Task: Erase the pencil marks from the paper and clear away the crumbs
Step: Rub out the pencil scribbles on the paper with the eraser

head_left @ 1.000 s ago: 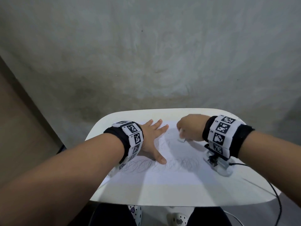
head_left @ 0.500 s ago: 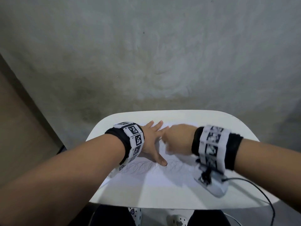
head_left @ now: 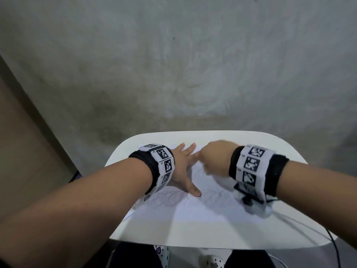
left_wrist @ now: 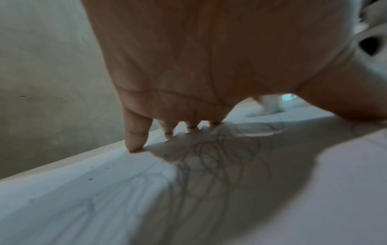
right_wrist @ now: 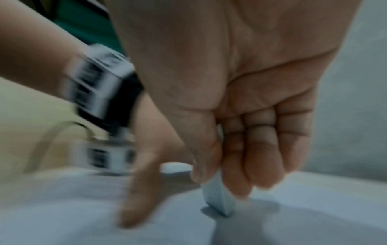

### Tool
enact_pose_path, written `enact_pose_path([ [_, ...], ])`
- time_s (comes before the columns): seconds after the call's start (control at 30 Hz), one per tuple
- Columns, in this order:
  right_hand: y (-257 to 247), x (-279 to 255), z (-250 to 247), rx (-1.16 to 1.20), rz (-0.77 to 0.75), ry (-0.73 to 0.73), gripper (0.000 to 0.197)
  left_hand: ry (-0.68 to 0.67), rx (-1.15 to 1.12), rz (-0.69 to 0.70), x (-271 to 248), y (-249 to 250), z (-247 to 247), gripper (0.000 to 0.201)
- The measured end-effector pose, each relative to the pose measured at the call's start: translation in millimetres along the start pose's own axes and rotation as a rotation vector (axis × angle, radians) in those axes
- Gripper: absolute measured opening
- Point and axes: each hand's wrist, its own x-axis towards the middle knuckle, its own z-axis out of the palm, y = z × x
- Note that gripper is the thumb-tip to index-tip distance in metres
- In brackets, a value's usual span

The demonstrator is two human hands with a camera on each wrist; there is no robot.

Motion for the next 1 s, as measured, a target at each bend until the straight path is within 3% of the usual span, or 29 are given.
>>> enact_pose_path([
  [0.07, -10.0, -8.4, 3.8, 0.088, -0.096, -0.048, 0.023, 0.012, -0.005, 0.002, -0.6, 0.8, -0.4, 0.128],
  [0.2, 18.3, 6.5, -6.4, 0.048, 0.116, 0.023, 0.022, -0.021, 0.017, 0.002, -0.7, 0.3, -0.3, 0.128],
  [0.37, -13.1, 2.9, 1.3, 0.038, -0.092, -0.056, 0.031, -0.006, -0.015, 0.014, -3.7, 2.4, -2.4, 0.120],
  [0.5, 8.4, 11.4, -8.8, 0.010, 0.111, 0.004, 0.026, -0.019, 0.002, 0.000, -1.4, 0.3, -0.3, 0.128],
  [0.63, -23.6, -3.7, -9.4, 0.038, -0.063, -0.081, 0.036, -0.014, -0.014, -0.004, -5.0, 4.6, -3.2, 0.119],
  [0.77, 11.8, 10.8, -9.1, 0.083, 0.108, 0.005, 0.022, -0.002, 0.026, 0.024, -2.1, -2.7, 2.5, 0.128],
  [1.0, 8.8, 12.0, -7.8, 0.049, 0.115, -0.042, 0.020, -0.037, 0.029, -0.002, -8.9, -38.9, 13.8, 0.133],
])
